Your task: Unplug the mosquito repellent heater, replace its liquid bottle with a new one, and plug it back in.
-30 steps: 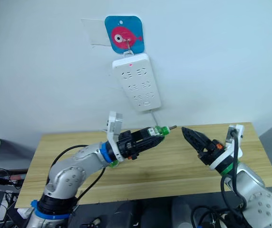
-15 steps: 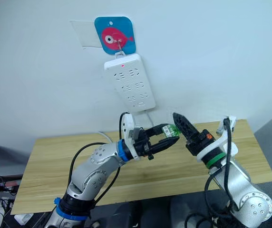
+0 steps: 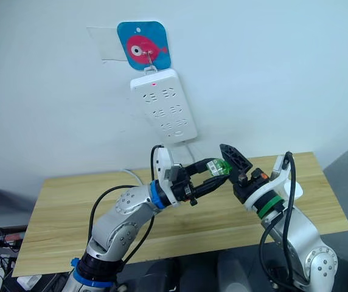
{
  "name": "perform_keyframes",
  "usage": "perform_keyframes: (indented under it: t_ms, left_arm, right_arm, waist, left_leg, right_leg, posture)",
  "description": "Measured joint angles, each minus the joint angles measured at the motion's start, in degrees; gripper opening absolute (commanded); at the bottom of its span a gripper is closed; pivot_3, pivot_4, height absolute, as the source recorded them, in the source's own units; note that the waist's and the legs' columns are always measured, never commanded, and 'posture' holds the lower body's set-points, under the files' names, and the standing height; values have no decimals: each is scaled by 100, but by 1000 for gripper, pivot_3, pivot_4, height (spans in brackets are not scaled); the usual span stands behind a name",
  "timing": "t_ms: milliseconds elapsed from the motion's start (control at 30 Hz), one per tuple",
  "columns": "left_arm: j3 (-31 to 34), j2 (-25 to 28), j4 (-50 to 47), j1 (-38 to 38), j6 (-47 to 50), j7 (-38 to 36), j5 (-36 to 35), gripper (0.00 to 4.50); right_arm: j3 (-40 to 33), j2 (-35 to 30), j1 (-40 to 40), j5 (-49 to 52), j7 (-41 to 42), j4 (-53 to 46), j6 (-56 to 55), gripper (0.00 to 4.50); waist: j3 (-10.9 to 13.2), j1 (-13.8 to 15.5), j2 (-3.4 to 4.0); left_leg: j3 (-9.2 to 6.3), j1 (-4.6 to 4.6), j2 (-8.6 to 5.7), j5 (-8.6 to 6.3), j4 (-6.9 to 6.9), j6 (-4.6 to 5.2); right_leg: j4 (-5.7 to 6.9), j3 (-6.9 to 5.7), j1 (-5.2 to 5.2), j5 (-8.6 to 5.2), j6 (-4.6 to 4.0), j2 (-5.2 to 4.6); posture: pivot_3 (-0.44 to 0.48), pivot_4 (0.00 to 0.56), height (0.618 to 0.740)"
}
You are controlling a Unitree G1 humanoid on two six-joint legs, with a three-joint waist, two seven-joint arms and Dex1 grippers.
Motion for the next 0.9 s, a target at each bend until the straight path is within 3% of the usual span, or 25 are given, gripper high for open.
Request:
perform_keyframes:
  t_ms: [200,233,300,600,800,900]
  left_arm:
    - [7,18,-4,-9,23,-19,0,2283]
    - [6,16,-3,-9,23,-20,1,2283]
    - [6,12,-3,-9,23,-21,2,2283]
    - [28,-5,-8,-26,18,-20,10,2283]
    - [28,0,-8,-18,18,-19,15,2283]
    - [20,2,-12,-19,81,-17,13,3275]
  right_arm:
    - [303,-218,20,-24,31,-60,-401,4477]
    - [349,-259,21,-25,48,-61,-455,4313]
    - [433,-367,21,-25,102,-69,-506,3908]
    - [572,-636,62,-72,230,-109,-790,865]
    - [664,-764,62,-76,279,-110,-882,874]
    - [698,-815,68,-86,310,-110,-914,874]
  waist:
    - [0,36,0]
    - [0,46,0]
    - [0,51,0]
    - [0,56,0]
    - [0,56,0]
    - [0,56,0]
  left_leg:
    - [0,0,0,0,0,0]
    - [0,0,0,0,1,0]
    - [0,0,0,0,1,0]
    - [1,0,0,0,2,0]
    - [1,0,0,0,3,0]
    - [1,0,0,0,3,0]
  right_leg:
    - [0,0,0,0,0,0]
    - [0,1,0,0,0,0]
    - [1,1,0,0,0,0]
    - [2,2,0,0,-1,0]
    - [2,2,0,0,0,0]
    - [2,2,0,0,0,0]
  posture:
    - [-192,212,740]
    - [-194,215,740]
    - [-194,215,740]
    - [-193,221,740]
    - [-193,222,740]
    - [-193,221,740]
